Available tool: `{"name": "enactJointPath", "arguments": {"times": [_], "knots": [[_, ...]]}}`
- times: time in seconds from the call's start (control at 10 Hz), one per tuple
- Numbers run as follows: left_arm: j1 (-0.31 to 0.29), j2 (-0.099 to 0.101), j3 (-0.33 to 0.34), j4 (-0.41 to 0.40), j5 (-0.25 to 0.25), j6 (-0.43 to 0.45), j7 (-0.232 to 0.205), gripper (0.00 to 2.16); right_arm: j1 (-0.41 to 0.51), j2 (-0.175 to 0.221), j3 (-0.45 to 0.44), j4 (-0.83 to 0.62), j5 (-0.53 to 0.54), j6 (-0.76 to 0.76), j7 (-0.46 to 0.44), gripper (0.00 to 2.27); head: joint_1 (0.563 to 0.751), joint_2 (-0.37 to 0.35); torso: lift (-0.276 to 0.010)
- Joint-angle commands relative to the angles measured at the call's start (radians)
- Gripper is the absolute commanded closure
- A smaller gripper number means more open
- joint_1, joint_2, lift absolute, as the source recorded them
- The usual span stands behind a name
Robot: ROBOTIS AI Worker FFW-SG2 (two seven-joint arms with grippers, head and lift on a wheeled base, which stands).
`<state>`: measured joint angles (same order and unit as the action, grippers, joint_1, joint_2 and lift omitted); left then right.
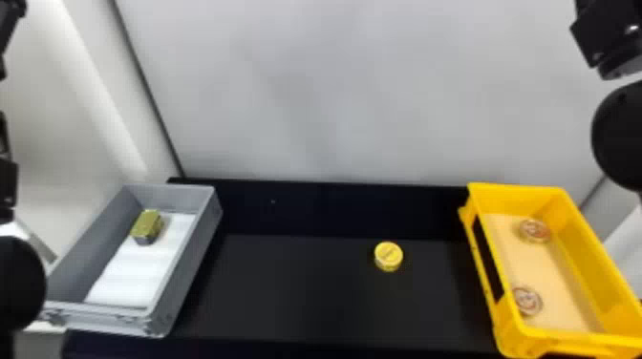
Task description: Pick up the round yellow can and place it in the yellow rectangular box
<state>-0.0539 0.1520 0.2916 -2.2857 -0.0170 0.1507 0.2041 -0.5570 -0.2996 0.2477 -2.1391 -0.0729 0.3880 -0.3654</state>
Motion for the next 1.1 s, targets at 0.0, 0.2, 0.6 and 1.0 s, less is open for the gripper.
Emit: {"name": "enactJointPath", "arguments": {"times": [0.0, 0.2, 0.6, 1.0], "knots": [[-0.003, -0.002, 0.000, 0.000, 0.000, 0.001, 0.000, 0.06, -0.001, -0.001, -0.001, -0.004, -0.007, 0.006, -0.004, 0.11, 0.694, 0.054, -0.003], [-0.003, 0.000, 0.000, -0.001, 0.000, 0.003, 0.000, 0.06, -0.001, -0.003, -0.001, -0.007, -0.007, 0.008, -0.006, 0.11, 0.694, 0.054, -0.003], [-0.001, 0.001, 0.000, -0.001, 0.000, 0.001, -0.002, 0.06, -0.012, 0.007, -0.008, -0.005, -0.084, 0.086, -0.035, 0.10, 0.694, 0.054, -0.003], [0.000, 0.003, 0.006, -0.001, 0.000, 0.012, -0.012, 0.06, -0.136, 0.089, -0.102, -0.015, -0.255, 0.740, -0.009, 0.10, 0.694, 0.054, -0.003]]}}
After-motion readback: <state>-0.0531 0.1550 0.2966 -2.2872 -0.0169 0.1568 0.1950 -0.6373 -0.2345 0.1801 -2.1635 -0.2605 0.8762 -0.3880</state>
